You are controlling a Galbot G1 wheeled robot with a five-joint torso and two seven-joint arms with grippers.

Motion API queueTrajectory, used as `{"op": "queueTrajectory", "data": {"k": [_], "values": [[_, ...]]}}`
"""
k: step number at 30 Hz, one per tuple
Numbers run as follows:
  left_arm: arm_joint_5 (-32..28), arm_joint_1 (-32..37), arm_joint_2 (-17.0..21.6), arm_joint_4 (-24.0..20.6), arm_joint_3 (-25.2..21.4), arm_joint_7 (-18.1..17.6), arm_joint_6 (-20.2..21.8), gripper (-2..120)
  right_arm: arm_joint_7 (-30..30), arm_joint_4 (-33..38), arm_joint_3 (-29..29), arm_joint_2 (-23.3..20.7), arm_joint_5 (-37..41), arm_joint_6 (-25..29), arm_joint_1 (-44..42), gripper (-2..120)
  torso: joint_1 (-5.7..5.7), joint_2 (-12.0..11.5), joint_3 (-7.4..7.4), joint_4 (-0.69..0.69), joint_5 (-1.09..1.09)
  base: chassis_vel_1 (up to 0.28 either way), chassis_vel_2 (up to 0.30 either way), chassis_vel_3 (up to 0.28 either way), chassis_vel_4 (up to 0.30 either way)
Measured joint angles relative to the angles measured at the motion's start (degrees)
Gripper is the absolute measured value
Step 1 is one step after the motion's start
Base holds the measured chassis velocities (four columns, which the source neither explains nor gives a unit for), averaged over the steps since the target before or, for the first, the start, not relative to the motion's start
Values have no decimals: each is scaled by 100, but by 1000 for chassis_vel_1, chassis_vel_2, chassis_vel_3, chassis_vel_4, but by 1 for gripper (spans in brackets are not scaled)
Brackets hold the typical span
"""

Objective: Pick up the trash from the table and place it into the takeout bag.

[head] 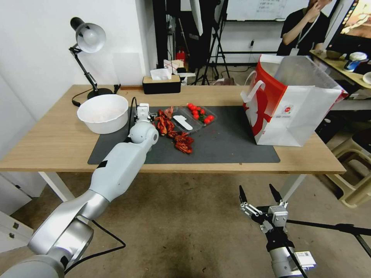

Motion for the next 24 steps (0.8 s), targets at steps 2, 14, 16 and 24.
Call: {"op": "queueTrajectory", "data": {"k": [2, 14, 16, 24], "values": [[-1, 9, 0, -23, 4, 23, -43, 7, 0, 0, -1, 3, -4, 0, -2, 100, 0, 0, 0, 0, 0, 0, 0, 0, 0], [197, 2, 22, -178, 6, 461, -815, 7, -1, 18, 0, 11, -13, 1, -3, 100, 0, 0, 1, 0, 0, 0, 0, 0, 0], [263, -9, 36, -227, 7, 593, -967, 7, -2, 18, -3, 17, -16, 1, 1, 100, 0, 0, 1, 0, 1, 0, 0, 0, 0], [239, -34, 98, -296, 5, 1663, -1789, 7, -2, 17, -7, 31, -23, 3, 5, 100, 0, 0, 1, 0, 0, 0, 0, 0, 0]]}}
